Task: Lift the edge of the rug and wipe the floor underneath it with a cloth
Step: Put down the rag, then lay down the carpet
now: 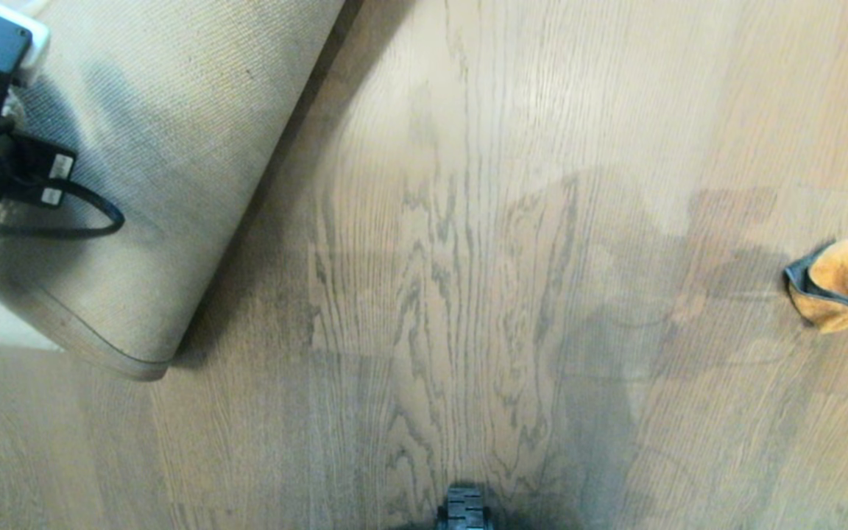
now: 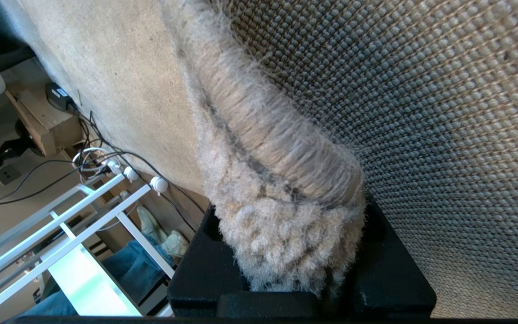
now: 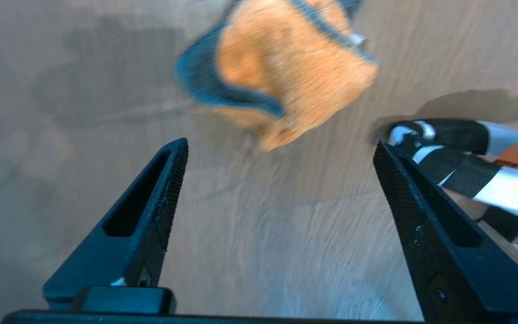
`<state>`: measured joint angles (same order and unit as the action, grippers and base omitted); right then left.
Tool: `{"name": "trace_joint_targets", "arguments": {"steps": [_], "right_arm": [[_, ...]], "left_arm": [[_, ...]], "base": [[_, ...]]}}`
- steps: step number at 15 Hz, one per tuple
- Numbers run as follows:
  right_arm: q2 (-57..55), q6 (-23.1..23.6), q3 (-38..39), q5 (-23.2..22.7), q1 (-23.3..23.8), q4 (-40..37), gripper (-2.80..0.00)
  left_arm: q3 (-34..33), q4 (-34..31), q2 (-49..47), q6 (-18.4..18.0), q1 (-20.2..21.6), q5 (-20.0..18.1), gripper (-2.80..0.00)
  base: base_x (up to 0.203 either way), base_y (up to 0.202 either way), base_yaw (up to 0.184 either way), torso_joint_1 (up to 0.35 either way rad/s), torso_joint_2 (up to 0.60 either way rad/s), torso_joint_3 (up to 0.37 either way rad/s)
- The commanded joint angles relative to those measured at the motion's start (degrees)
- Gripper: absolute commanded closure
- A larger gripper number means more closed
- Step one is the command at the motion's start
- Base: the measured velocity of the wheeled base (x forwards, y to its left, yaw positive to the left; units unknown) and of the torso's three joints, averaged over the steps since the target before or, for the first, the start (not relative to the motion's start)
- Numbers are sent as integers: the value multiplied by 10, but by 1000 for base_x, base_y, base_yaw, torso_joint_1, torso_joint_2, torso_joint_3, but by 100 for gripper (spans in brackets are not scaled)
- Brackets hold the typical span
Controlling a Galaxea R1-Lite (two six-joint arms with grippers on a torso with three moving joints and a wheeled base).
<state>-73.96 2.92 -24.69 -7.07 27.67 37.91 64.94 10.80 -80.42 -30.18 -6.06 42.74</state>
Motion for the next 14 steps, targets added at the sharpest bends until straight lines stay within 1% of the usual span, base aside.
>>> {"name": "trace_joint_targets", "arguments": {"steps": [1, 2, 4, 5, 6, 7, 10, 12, 14], "right_arm": [[117, 14, 19, -31, -2, -53, -280], [158, 22, 24, -54, -2, -91, -280], [241, 35, 30, -104, -3, -193, -280], [269, 40, 33, -122, -3, -237, -280], [283, 45, 35, -136, -3, -264, -280], [285, 45, 36, -138, -3, -265, 0], [295, 47, 39, -138, -3, -267, 0], [331, 49, 60, -137, -3, -269, 0], [362, 71, 89, -127, -3, -269, 0]], "left_arm": [[0, 1, 0, -1, 0, 2, 0], [-1, 1, 0, -1, 0, 2, 0], [-1, 0, 0, -2, -2, 2, 0], [-1, 0, 0, -1, -3, 2, 0], [0, 0, 1, -1, -5, 2, 0], [0, 1, 1, -1, -5, 2, 0], [0, 1, 3, -1, -5, 2, 0], [2, 1, 3, -1, -5, 2, 0], [2, 1, 3, -1, -5, 2, 0]], "base": [[0, 0, 0, 0, 0, 0], [0, 0, 0, 0, 0, 0], [0, 0, 0, 0, 0, 0], [0, 0, 0, 0, 0, 0], [0, 0, 0, 0, 0, 0], [0, 0, 0, 0, 0, 0], [0, 0, 0, 0, 0, 0], [0, 0, 0, 0, 0, 0], [0, 0, 0, 0, 0, 0]]}}
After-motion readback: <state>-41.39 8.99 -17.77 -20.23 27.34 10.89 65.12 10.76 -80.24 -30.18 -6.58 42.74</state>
